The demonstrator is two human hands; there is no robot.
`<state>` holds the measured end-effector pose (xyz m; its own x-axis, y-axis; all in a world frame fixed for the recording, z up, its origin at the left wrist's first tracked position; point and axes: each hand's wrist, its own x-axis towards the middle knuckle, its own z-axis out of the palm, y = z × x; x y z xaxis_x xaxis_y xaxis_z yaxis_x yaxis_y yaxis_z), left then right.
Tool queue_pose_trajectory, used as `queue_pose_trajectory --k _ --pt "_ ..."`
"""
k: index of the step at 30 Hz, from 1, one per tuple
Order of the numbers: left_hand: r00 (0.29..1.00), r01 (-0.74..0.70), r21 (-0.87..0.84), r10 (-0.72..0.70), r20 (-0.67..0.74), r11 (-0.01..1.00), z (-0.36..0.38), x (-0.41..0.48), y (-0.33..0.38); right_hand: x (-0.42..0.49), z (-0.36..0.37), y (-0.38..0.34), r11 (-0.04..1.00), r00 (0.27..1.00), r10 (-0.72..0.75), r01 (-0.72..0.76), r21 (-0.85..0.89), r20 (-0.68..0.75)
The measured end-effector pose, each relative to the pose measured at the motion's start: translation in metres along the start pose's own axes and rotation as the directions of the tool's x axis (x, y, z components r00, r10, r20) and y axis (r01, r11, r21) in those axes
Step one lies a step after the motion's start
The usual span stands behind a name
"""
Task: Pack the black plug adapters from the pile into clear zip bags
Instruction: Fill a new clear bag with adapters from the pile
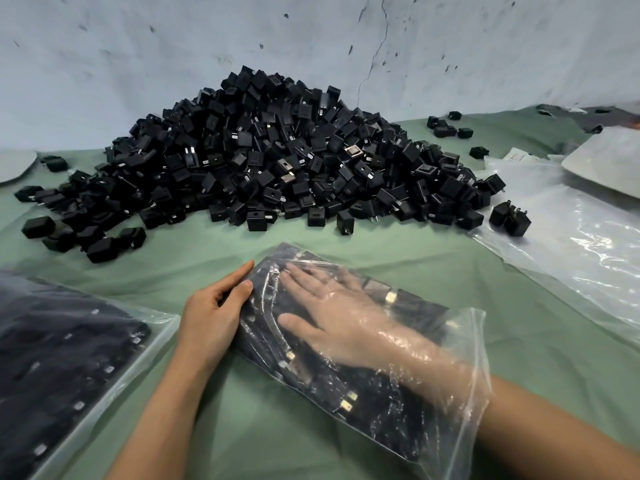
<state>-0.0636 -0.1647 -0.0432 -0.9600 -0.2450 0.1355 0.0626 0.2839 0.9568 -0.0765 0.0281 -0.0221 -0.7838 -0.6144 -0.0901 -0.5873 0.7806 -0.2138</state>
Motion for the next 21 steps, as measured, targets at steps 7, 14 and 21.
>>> queue_pose_trajectory --k 7,14,21 --pt "0.997 -0.075 0.037 0.075 -0.004 0.997 0.0 0.0 0.001 -0.018 -0.003 -0.001 0.999 0.998 -0.037 0.038 0.006 -0.054" --pt "1.0 0.013 -0.135 -0.01 0.025 0.991 -0.002 -0.002 -0.003 -0.013 -0.008 -0.012 0.988 0.989 -0.147 0.147 -0.052 0.006" --pt "0.998 0.023 -0.153 -0.014 0.057 0.988 -0.005 -0.002 -0.005 -0.009 -0.006 -0.012 0.992 0.993 -0.121 0.122 -0.022 0.007"
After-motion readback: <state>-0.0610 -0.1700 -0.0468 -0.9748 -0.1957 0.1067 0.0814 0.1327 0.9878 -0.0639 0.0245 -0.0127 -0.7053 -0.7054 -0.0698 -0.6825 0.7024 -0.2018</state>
